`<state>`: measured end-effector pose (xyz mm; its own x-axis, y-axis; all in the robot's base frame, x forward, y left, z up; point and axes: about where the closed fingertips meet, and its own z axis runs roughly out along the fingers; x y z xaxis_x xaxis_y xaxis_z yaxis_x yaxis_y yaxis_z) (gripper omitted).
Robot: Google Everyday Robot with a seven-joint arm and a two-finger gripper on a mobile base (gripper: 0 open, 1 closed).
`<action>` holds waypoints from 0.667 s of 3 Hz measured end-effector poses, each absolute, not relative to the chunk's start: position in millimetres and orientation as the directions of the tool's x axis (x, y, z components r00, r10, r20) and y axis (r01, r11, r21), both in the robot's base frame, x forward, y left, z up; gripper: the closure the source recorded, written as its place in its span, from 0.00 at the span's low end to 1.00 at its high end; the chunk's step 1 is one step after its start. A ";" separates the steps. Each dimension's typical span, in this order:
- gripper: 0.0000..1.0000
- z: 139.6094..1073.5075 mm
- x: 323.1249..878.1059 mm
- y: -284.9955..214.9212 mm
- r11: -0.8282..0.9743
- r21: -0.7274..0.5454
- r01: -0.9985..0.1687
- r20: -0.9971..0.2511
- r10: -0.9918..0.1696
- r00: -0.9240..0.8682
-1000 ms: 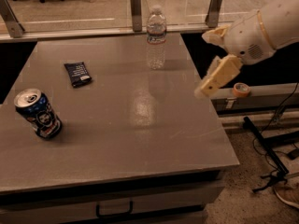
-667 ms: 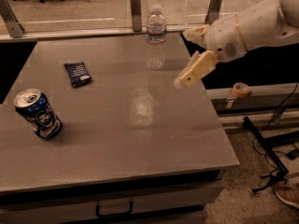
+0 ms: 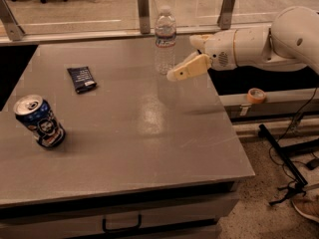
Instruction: Knock water bottle over
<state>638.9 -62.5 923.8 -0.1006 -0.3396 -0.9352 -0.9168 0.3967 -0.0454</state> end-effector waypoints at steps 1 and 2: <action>0.00 926.7 669.8 -66.7 0.487 -0.046 -0.872 -0.960 -0.264 -0.097; 0.00 942.1 691.8 -55.3 0.522 -0.068 -0.850 -0.971 -0.231 -0.064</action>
Offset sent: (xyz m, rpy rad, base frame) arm 0.0810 0.0168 0.0397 0.1413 -0.1367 -0.1884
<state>691.8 -55.3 942.1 -0.0643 -0.2315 -0.9707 -0.8504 0.5217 -0.0681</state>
